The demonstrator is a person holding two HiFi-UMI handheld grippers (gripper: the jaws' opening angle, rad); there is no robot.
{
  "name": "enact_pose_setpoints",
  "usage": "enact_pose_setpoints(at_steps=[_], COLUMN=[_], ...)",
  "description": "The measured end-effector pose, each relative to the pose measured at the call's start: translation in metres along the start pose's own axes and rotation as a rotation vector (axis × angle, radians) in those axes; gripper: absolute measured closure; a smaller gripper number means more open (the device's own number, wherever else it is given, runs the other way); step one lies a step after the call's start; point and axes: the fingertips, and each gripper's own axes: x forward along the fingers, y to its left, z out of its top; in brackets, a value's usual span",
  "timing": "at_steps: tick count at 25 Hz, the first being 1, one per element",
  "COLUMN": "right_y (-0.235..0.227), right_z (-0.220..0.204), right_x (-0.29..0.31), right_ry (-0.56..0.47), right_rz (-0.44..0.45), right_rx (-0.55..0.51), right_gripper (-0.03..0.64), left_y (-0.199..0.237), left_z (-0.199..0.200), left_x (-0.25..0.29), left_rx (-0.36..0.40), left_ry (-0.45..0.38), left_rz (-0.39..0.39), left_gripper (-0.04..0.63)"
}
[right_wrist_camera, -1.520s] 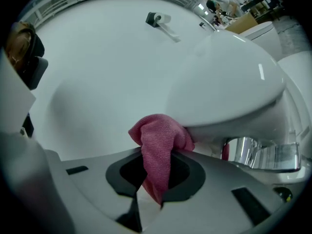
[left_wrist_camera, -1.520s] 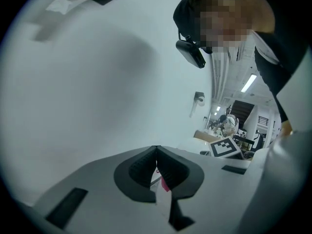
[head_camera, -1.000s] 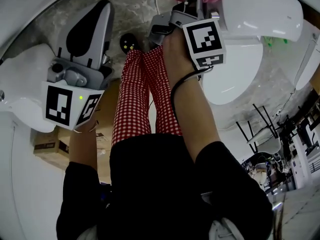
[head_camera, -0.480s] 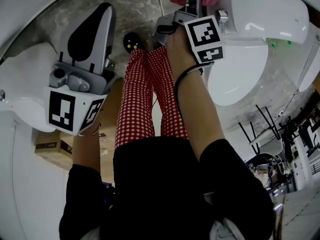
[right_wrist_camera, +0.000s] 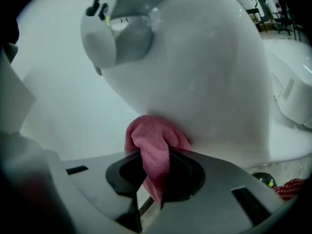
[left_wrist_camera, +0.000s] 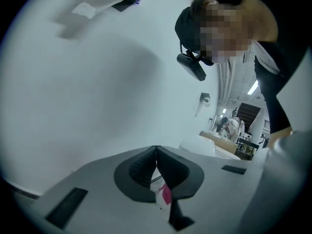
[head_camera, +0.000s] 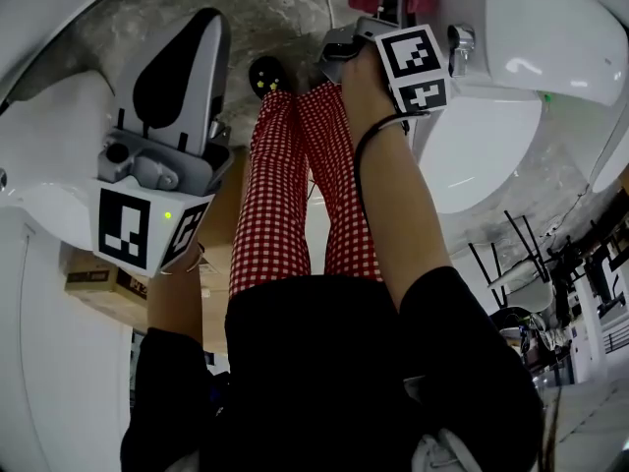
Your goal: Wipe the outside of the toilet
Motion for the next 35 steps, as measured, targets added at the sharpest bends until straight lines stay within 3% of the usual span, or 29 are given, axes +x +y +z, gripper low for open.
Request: enact_pose_setpoints(at_steps=[12,19,25,29,35], right_y=[-0.032,-0.035,0.023,0.059,0.102], right_z=[-0.026,-0.040,-0.045,-0.044,-0.012], right_x=[0.028,0.027,-0.006,-0.038,-0.072], right_ry=[0.051,0.097,0.122,0.125,0.049], right_rz=[-0.048,-0.046,0.123,0.236,0.368], right_rx=[-0.045,-0.131,-0.250,-0.223,-0.267], right_gripper=[0.538,0.538,0.538,0.538,0.538], left_y=[0.013,0.016,0.011,-0.001,-0.016], left_z=[-0.016,-0.028,-0.018,-0.009,0.003], left_x=[-0.006,-0.008,-0.008,-0.005,-0.001], left_rx=[0.033,0.010,0.004,0.011,0.014], left_ry=[0.030,0.038,0.019,0.005,-0.017], left_rz=[0.041,0.048,0.036,0.014,-0.016], left_gripper=[0.585,0.586,0.586,0.584,0.586])
